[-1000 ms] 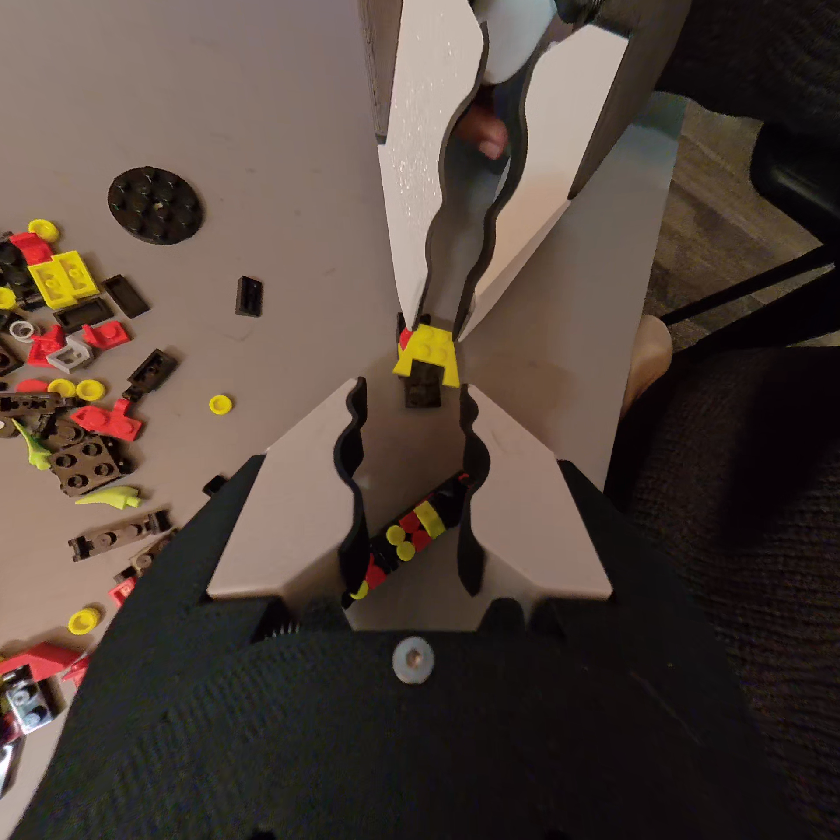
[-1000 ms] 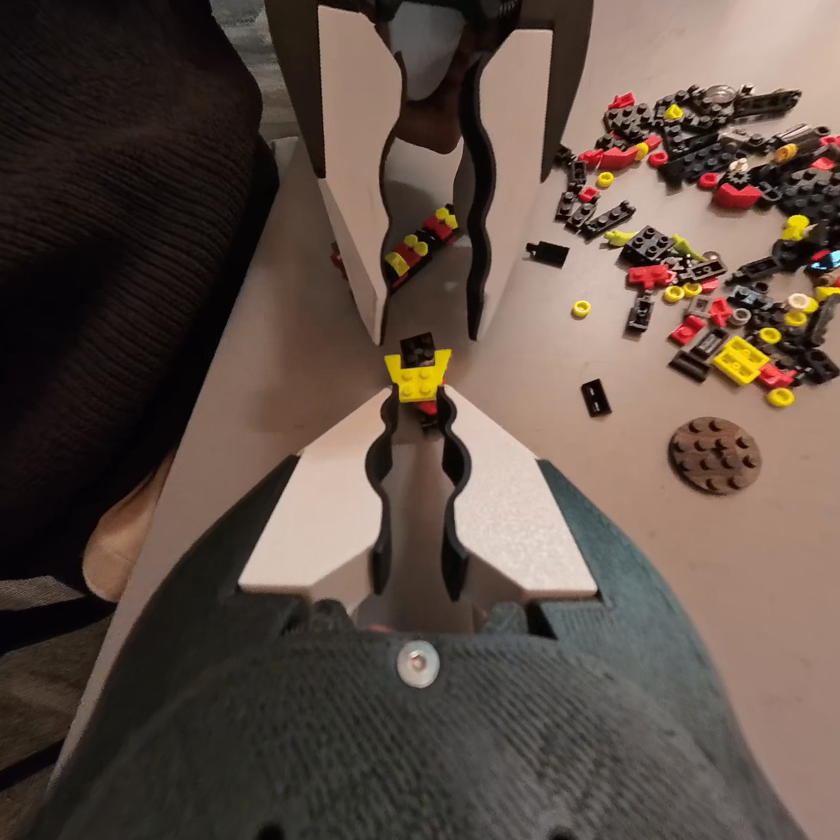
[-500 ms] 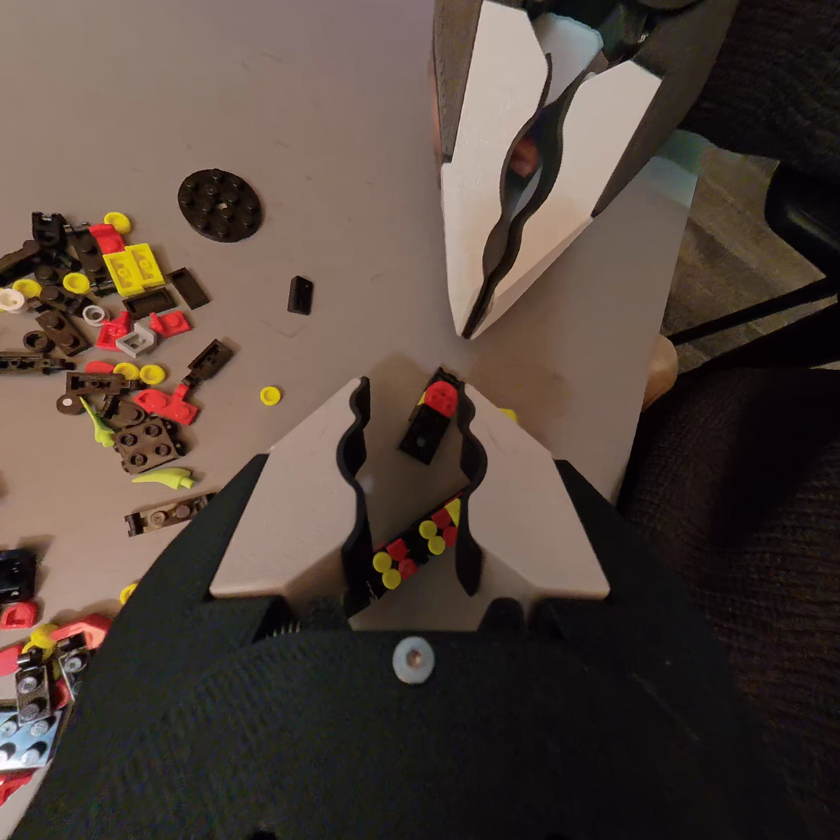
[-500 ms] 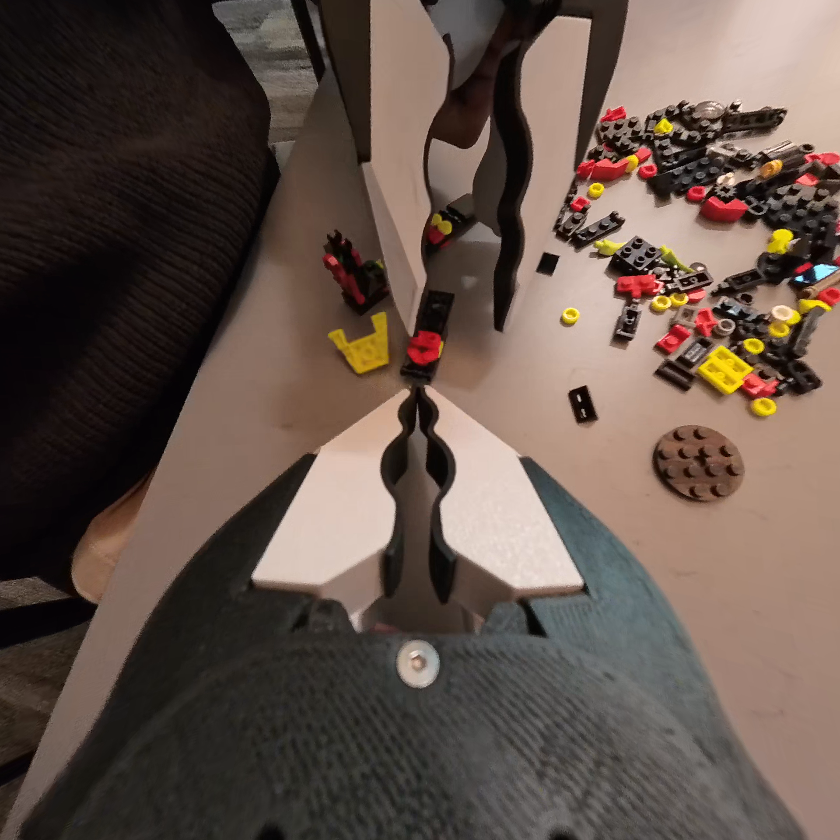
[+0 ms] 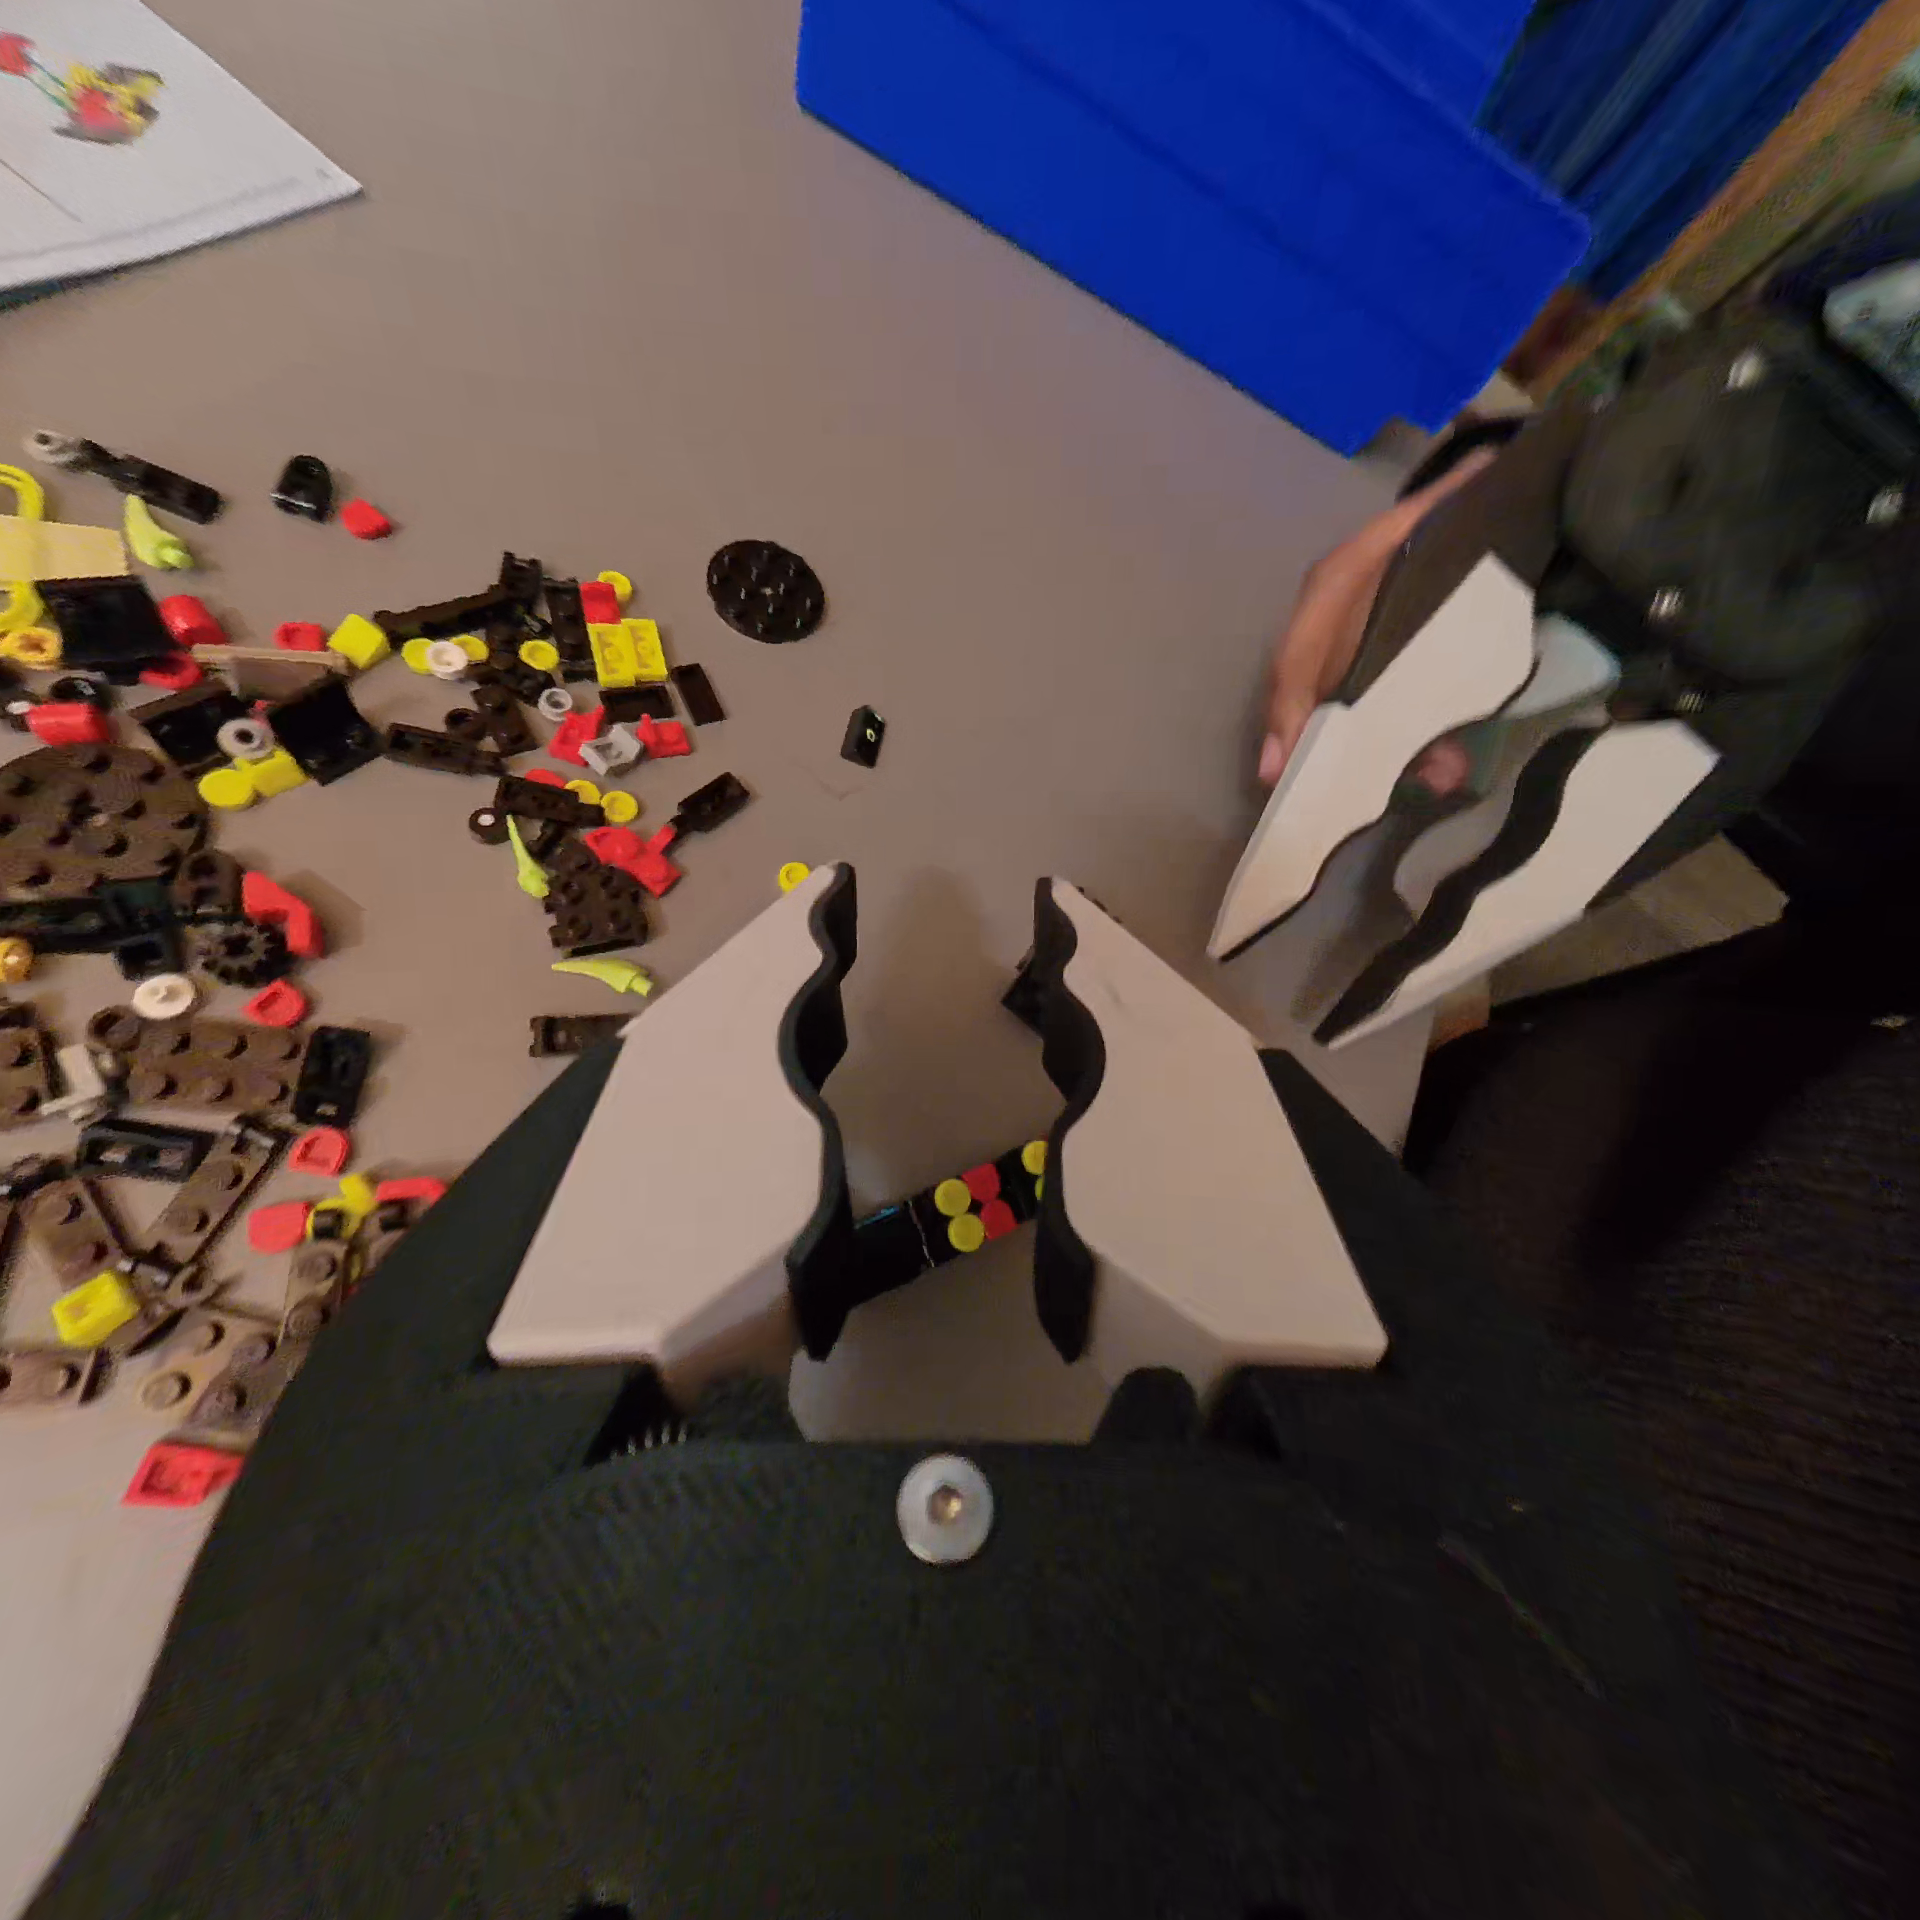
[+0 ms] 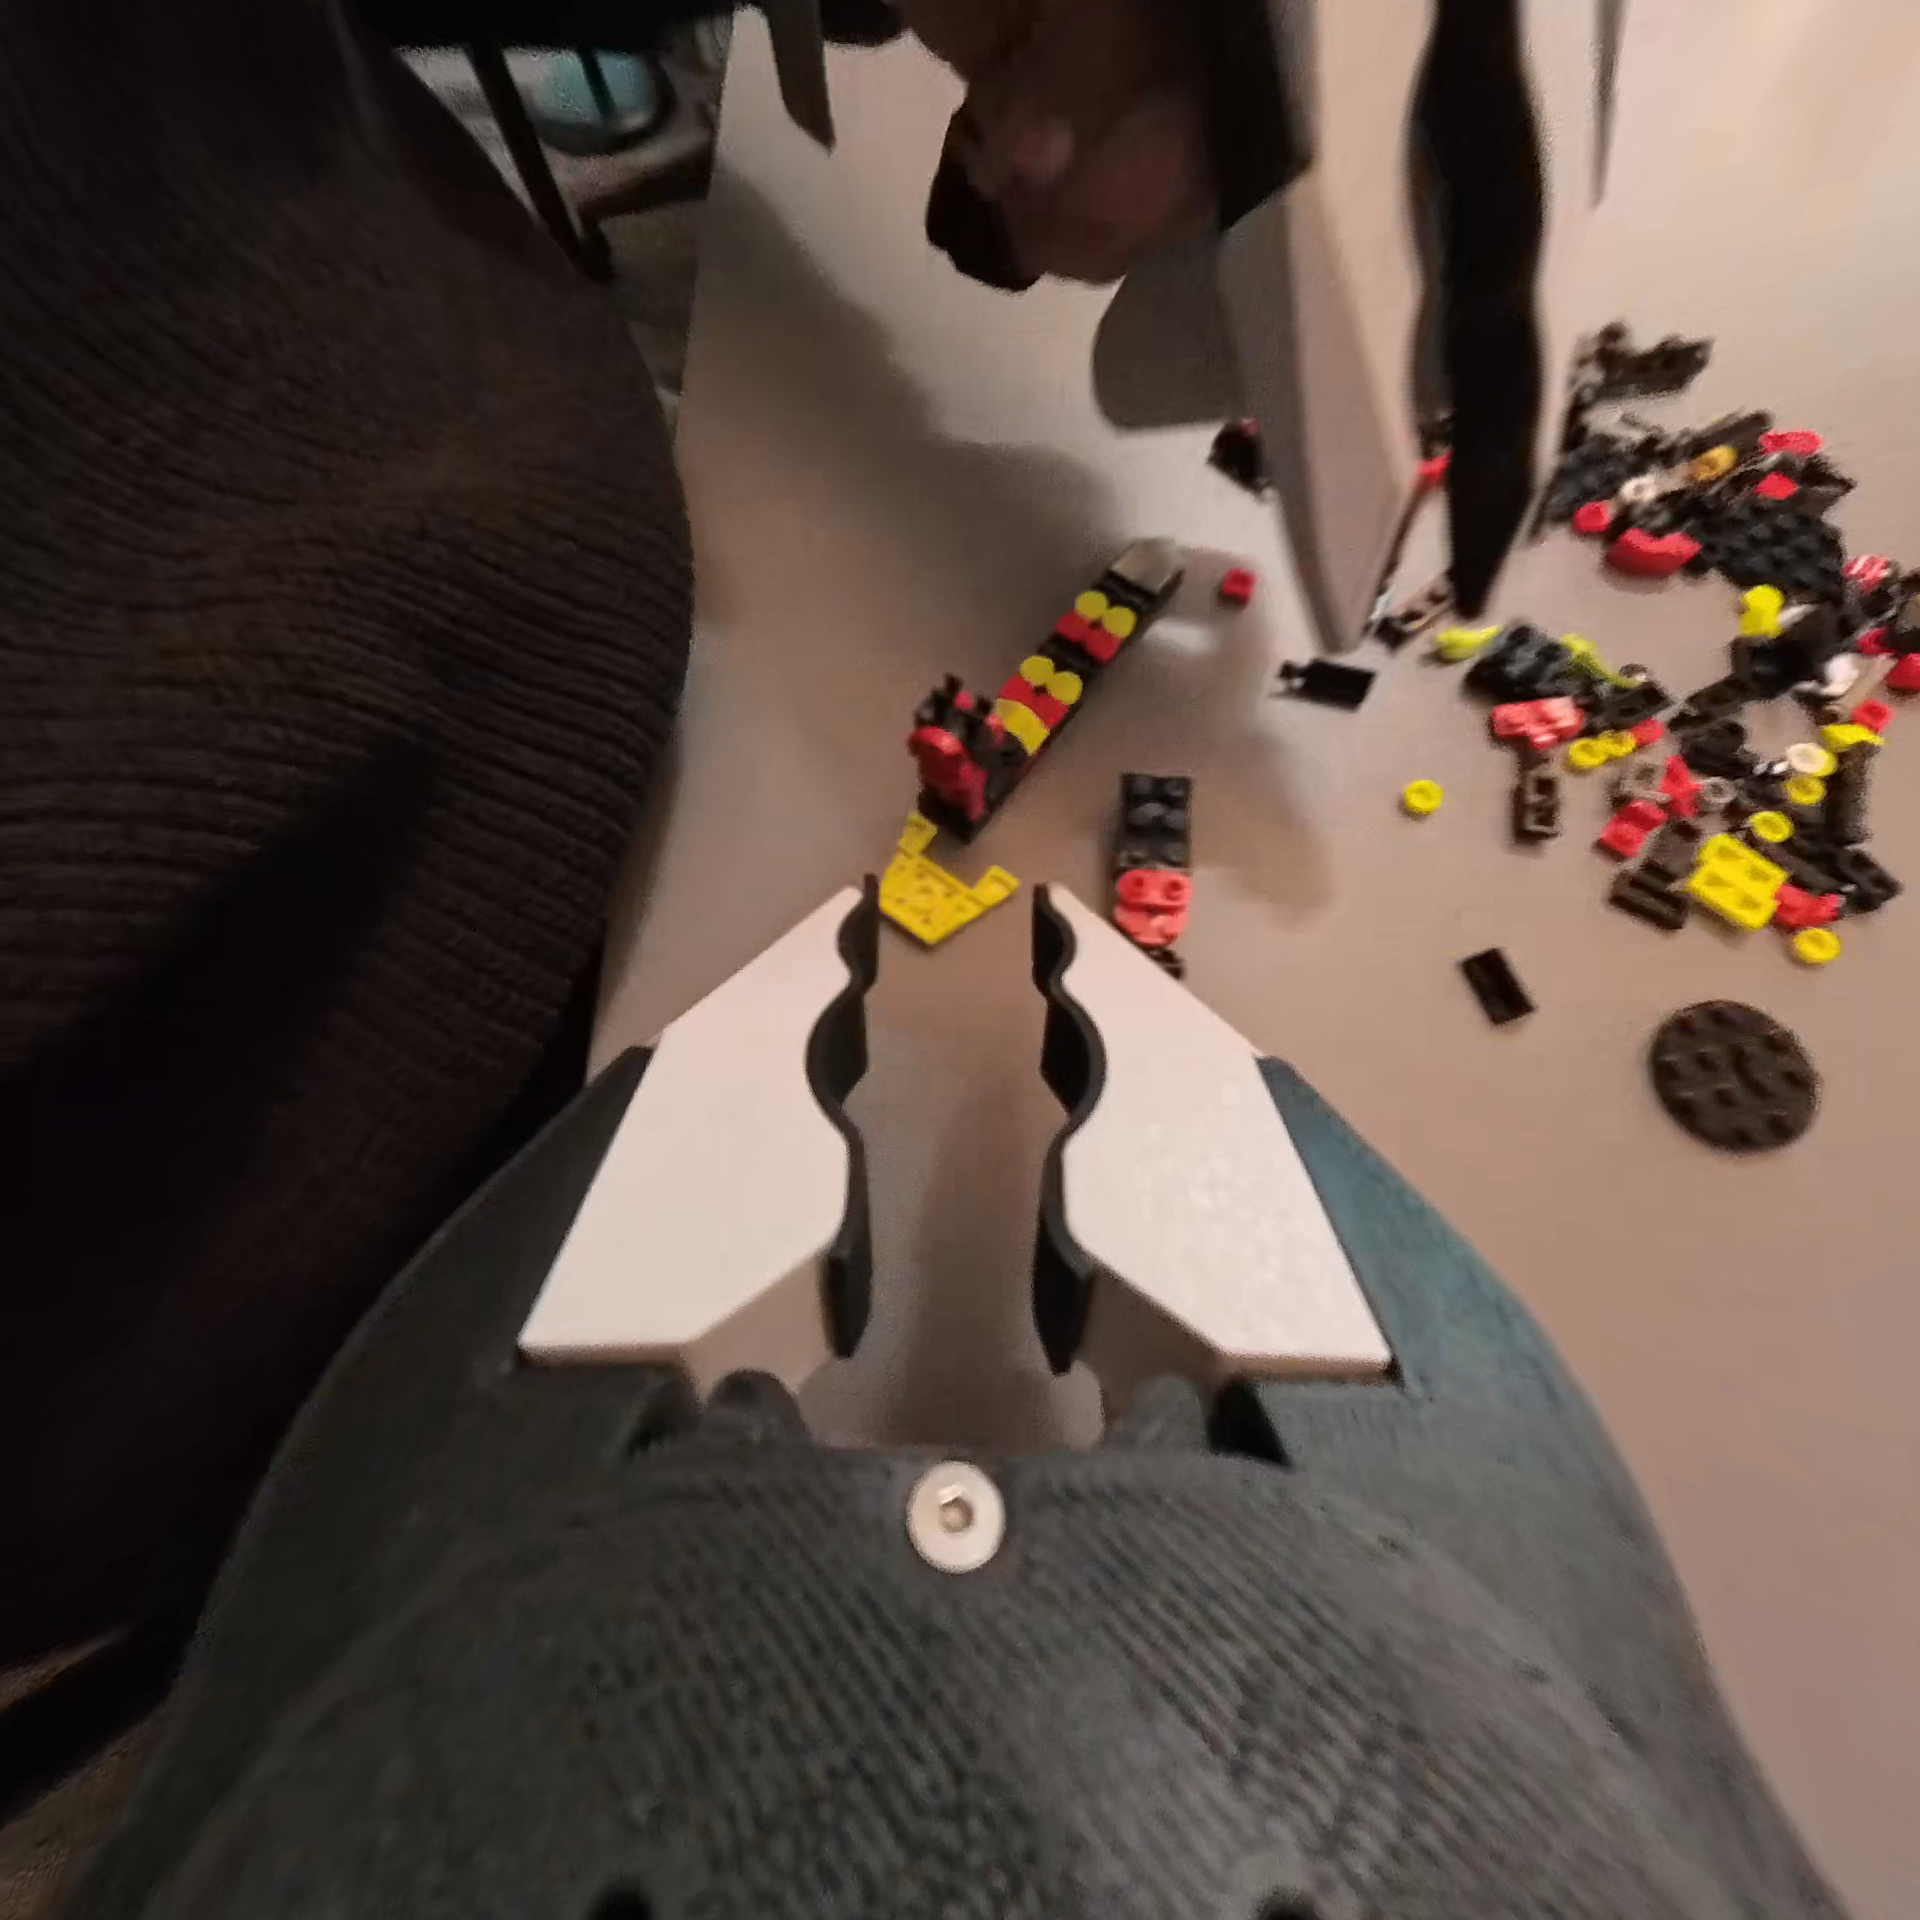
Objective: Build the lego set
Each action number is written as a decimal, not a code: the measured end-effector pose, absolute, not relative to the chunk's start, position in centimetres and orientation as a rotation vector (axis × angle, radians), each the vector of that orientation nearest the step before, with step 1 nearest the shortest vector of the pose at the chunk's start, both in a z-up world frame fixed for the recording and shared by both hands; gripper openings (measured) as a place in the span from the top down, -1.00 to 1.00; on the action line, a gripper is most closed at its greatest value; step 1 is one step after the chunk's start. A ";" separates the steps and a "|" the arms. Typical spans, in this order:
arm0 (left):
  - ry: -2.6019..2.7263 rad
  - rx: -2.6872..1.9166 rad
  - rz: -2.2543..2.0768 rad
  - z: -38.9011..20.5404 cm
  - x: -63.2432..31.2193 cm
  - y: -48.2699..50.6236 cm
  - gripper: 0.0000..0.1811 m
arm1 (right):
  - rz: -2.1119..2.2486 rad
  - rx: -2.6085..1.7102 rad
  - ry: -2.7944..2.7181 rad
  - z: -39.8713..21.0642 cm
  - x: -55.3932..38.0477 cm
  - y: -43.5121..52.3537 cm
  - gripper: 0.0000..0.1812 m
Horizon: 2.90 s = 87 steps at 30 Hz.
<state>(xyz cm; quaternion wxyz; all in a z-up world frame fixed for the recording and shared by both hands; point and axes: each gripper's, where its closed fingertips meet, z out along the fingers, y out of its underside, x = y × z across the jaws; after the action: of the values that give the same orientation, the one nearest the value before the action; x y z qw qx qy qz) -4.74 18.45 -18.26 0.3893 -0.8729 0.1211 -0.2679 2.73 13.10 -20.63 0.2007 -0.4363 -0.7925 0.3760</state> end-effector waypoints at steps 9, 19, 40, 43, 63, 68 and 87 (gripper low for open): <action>0.289 -2.125 -0.700 -16.9 -4.9 16.8 0.63 | 0.859 -1.478 -2.072 -23.5 1.5 12.4 0.68; 0.544 -1.989 -0.662 -16.4 -2.9 15.9 0.62 | 0.999 -1.534 -1.953 -21.0 2.2 14.6 0.73; 0.890 -1.721 -0.736 -14.3 2.3 11.9 0.66 | 1.798 -1.673 -1.711 -16.0 1.5 11.6 0.74; 0.898 -1.716 -0.753 -14.3 2.4 11.7 0.62 | 1.858 -1.679 -1.667 -15.5 1.5 11.8 0.74; 0.854 -1.673 -0.824 -13.4 2.7 11.5 0.90 | 2.182 -1.727 -1.510 -13.7 1.5 11.4 0.74; 0.816 -1.681 -0.828 -13.3 2.5 11.9 0.97 | 2.222 -1.753 -1.448 -13.5 1.3 11.9 0.74; 0.637 -1.776 -0.921 -13.8 1.6 13.4 1.00 | 2.108 -1.763 -1.405 -13.9 1.0 13.5 0.75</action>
<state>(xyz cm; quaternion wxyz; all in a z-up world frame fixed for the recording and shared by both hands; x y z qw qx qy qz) 1.65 13.44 -13.84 0.4979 -0.7336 0.2633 -0.3803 0.95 13.53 -13.90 0.0275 -0.5711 -0.4551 0.6827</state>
